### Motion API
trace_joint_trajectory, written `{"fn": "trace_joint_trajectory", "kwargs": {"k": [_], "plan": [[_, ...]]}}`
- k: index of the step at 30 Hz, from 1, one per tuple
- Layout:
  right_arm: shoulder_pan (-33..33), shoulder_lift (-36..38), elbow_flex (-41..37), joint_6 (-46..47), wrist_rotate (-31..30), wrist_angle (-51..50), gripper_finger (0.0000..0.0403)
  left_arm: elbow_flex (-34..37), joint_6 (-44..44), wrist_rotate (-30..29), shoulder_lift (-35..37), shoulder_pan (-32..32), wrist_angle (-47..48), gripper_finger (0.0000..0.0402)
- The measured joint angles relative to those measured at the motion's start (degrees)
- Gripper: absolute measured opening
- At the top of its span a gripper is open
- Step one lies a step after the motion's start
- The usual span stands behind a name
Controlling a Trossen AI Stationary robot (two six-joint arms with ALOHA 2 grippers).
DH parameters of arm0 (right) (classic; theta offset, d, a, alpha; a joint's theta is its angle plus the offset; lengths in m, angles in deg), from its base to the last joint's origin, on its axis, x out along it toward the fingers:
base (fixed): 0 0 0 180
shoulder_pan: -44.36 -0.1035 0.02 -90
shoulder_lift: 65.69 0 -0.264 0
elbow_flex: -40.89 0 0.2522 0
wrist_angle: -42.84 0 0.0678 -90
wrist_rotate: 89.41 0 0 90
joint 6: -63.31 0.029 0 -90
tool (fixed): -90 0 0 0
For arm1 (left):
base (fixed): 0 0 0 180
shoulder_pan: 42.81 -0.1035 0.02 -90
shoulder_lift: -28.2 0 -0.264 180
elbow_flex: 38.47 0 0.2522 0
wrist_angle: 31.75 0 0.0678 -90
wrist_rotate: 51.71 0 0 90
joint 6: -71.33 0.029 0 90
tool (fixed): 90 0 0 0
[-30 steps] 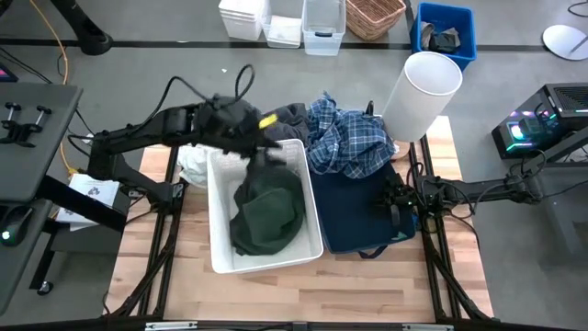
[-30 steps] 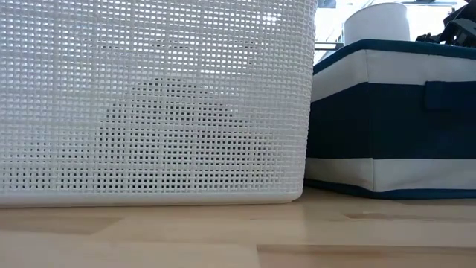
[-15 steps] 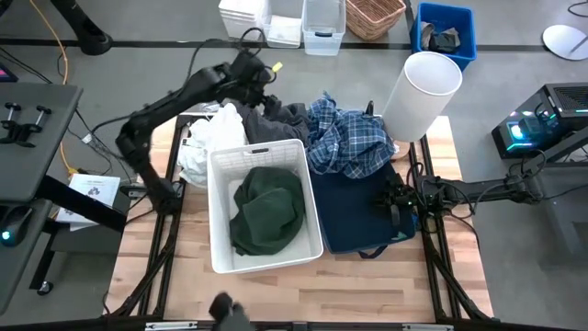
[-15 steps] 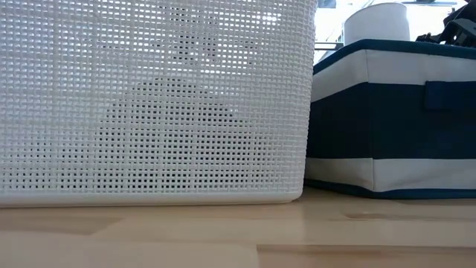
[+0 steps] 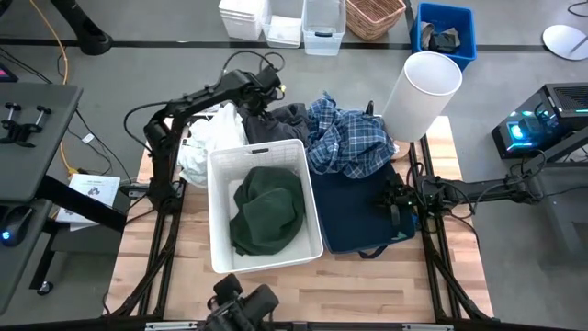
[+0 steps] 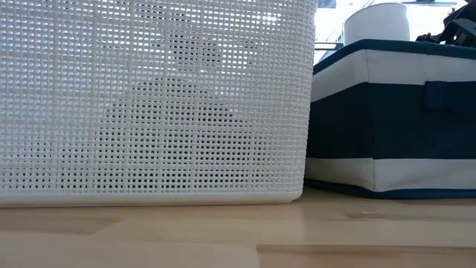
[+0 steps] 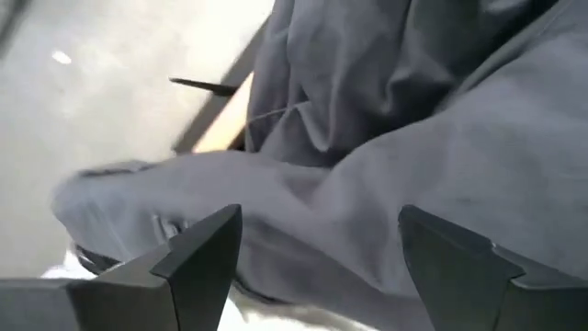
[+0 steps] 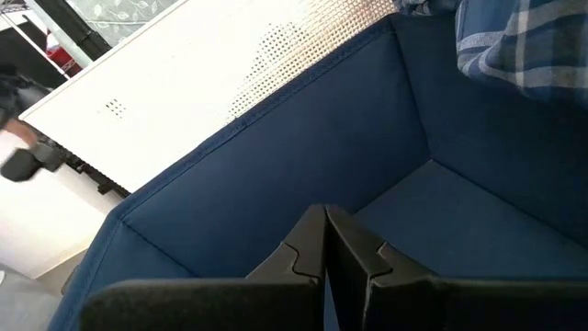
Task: Sort clothes
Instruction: Put the gray blazer into the white laundry bin
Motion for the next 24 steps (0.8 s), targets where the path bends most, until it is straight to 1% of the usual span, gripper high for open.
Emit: {"fn": "trace_joint_trajectory", "kwargs": {"k": [2,8,10,11,13,14,15,17,18,21,24], "plan": [[0.0,0.0,0.0,0.0,0.0,0.0,0.0,0.0,1.8,-1.1,-1.5,0.1,0.1,0.0282],[0.0,0.0,0.0,0.0,0.0,0.0,0.0,0.0,1.9,0.7,-5.2,0.4,1.7,0.0282],[0.0,0.0,0.0,0.0,0.0,0.0,0.0,0.0,2.8,0.7,-6.1,0.9,2.5,0.0276],[0.0,0.0,0.0,0.0,0.0,0.0,0.0,0.0,3.7,0.6,-6.5,1.1,2.9,0.0267],[0.0,0.0,0.0,0.0,0.0,0.0,0.0,0.0,4.9,0.1,-7.0,1.8,3.9,0.0228],[0.0,0.0,0.0,0.0,0.0,0.0,0.0,0.0,5.3,0.1,-7.4,2.0,4.5,0.0196],[0.0,0.0,0.0,0.0,0.0,0.0,0.0,0.0,5.4,0.2,-7.7,2.2,5.4,0.0155],[0.0,0.0,0.0,0.0,0.0,0.0,0.0,0.0,4.9,0.2,-8.4,2.6,6.4,0.0059],[0.0,0.0,0.0,0.0,0.0,0.0,0.0,0.0,4.3,0.4,-8.5,2.7,6.5,0.0031],[0.0,0.0,0.0,0.0,0.0,0.0,0.0,0.0,3.9,0.3,-8.2,2.9,6.4,0.001],[0.0,0.0,0.0,0.0,0.0,0.0,0.0,0.1,3.8,1.8,-5.2,3.3,5.9,0.0005]]}}
